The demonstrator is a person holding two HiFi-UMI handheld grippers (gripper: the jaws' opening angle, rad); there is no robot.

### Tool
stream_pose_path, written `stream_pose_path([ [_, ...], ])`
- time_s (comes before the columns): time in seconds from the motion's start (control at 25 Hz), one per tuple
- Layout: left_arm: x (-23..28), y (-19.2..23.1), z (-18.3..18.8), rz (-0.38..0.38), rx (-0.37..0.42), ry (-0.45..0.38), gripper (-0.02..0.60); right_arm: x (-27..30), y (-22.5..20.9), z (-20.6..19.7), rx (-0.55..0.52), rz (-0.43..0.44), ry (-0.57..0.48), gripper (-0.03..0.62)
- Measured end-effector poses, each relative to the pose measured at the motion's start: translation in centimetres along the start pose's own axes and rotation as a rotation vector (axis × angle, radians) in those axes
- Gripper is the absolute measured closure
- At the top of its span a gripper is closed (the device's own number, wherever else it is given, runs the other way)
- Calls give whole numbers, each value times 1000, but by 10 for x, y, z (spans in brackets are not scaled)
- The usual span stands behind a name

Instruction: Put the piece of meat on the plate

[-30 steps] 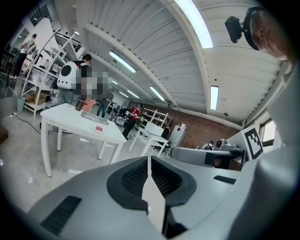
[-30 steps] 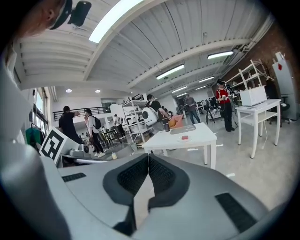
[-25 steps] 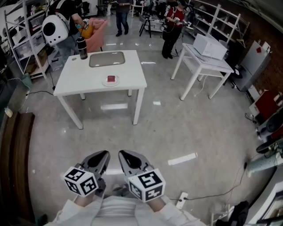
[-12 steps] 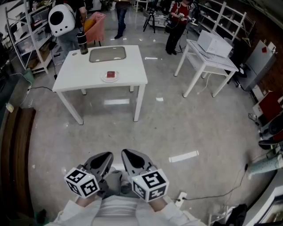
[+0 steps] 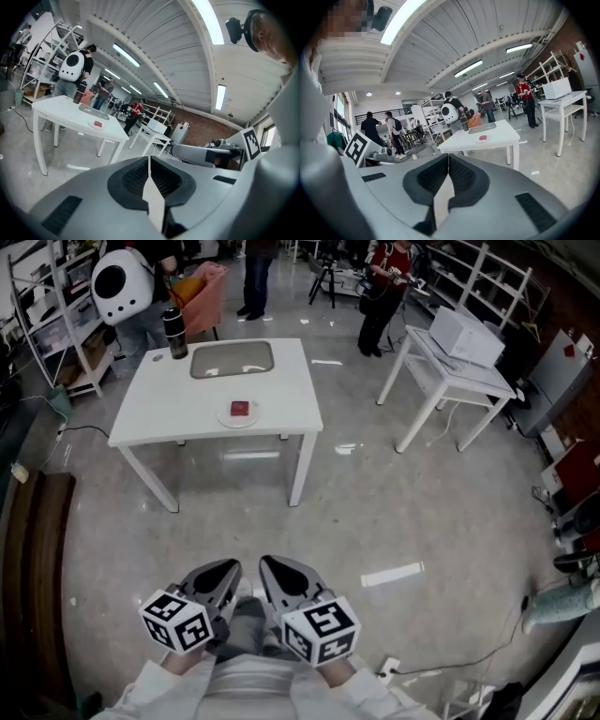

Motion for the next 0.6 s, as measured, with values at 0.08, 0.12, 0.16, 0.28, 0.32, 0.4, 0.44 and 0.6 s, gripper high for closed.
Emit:
stream_pose_path([
  [0.08, 13, 15, 17, -5, 8, 2, 560, 22, -9, 11, -16, 0, 4, 579],
  [0.12, 20, 22, 26, -7, 12, 3, 560, 33, -14, 17, -21, -2, 4, 579],
  [0.16, 26, 30, 34, -12, 12, 3, 560, 44, -19, 24, -22, -5, 5, 579],
  [0.28, 44, 54, 60, -33, 5, 8, 560, 77, -31, 41, -23, -7, 3, 579],
  [0.32, 49, 63, 69, -39, 11, 12, 560, 89, -35, 47, -24, -9, 0, 579],
  [0.4, 61, 81, 89, -47, 26, 19, 560, 113, -43, 58, -24, -18, -8, 579],
  [0.44, 66, 90, 99, -50, 31, 21, 560, 125, -46, 65, -22, -24, -12, 579],
  [0.6, 85, 126, 130, -55, 44, 35, 560, 166, -58, 81, -15, -49, -25, 579],
])
Point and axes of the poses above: the fingertips, and each gripper's own axes: x forward along the fingers, y to its left, z out of its top, the point moved 8 cm from there along -x, backward along the fingers, and after that the axes turned 4 degrees about -x, right-handed, at the moved point
